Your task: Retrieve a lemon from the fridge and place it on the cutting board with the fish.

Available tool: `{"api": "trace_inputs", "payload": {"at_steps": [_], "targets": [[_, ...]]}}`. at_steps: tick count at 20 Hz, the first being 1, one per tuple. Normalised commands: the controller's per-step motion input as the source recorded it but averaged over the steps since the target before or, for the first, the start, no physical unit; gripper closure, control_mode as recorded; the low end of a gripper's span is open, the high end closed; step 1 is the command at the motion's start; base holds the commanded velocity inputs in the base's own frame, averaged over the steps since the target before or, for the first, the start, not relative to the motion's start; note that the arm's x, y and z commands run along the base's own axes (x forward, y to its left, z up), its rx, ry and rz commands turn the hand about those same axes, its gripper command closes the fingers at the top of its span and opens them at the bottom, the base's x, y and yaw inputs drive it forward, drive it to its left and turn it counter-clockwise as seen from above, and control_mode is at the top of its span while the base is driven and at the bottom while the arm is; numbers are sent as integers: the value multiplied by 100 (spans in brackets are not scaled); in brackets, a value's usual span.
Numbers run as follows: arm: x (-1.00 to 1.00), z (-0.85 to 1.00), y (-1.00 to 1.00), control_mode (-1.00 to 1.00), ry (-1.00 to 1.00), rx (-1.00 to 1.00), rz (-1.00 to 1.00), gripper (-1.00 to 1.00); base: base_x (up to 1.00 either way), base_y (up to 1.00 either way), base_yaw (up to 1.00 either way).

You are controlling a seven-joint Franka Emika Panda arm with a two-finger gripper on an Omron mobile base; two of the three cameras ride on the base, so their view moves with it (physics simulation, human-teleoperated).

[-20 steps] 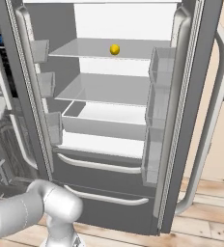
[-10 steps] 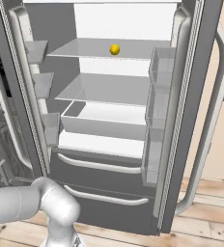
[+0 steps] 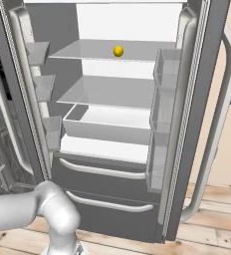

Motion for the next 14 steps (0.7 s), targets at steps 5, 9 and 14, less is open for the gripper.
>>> {"api": "trace_inputs", "payload": {"at_steps": [5, 9, 14], "targets": [[-100, 0, -91, -100, 0, 4, 0, -100, 0, 0, 0], [-100, 0, -97, -100, -3, 18, 0, -100, 0, 0, 0], [-100, 3, -63, -100, -6, 14, 3, -100, 0, 0, 0]]}}
